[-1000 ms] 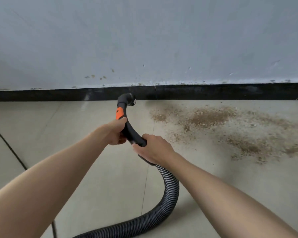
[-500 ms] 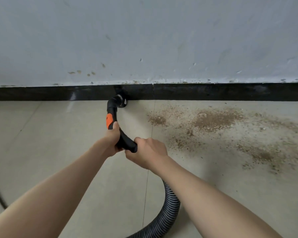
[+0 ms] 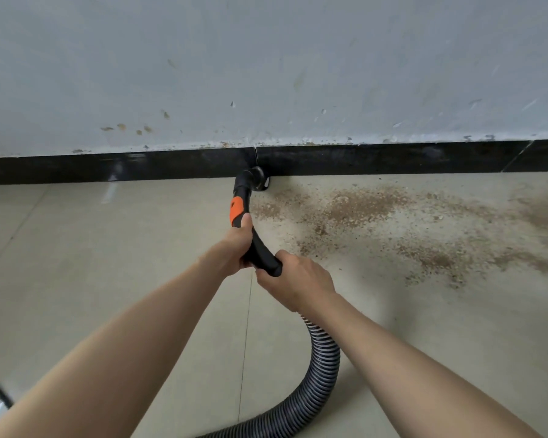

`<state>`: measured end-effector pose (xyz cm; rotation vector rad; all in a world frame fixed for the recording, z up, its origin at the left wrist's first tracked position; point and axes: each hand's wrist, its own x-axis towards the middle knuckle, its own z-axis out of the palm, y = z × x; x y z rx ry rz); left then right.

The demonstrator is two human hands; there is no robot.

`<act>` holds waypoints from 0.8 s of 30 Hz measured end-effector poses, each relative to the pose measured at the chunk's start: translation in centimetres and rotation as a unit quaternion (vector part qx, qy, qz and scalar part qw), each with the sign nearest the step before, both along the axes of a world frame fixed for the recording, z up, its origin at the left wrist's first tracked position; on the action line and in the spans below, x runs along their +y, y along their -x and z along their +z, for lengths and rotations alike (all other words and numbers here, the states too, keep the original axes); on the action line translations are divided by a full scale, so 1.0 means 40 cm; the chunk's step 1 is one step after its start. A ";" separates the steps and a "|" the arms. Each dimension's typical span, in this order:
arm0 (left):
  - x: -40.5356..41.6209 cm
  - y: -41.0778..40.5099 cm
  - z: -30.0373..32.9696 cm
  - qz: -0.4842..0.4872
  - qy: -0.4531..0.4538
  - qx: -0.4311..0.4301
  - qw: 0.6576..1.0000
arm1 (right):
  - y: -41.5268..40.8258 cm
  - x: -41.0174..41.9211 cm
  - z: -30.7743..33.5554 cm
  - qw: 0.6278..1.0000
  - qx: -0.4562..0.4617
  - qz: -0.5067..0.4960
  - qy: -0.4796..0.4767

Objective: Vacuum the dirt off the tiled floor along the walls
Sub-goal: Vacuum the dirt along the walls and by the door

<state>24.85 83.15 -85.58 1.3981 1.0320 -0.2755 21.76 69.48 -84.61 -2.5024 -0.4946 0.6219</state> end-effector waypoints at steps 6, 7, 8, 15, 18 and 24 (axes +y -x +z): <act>-0.090 -0.023 0.013 -0.045 0.019 -0.010 0.999 | -0.002 -0.083 0.017 0.999 0.013 -0.047 -0.008; -0.104 -0.027 0.014 -0.051 0.022 -0.012 0.998 | -0.004 -0.097 0.020 0.999 0.014 -0.052 -0.010; -0.115 -0.031 0.013 -0.058 0.022 -0.013 0.998 | -0.005 -0.109 0.022 0.998 0.014 -0.057 -0.009; -0.185 -0.063 0.002 -0.083 0.009 -0.018 0.996 | -0.020 -0.186 0.025 0.996 0.027 -0.081 -0.013; -0.211 -0.074 -0.007 -0.089 -0.017 -0.017 0.996 | -0.021 -0.213 0.017 0.995 0.028 -0.089 -0.022; -0.274 -0.096 -0.020 -0.107 -0.036 -0.031 0.993 | -0.023 -0.266 0.001 0.992 0.021 -0.118 -0.028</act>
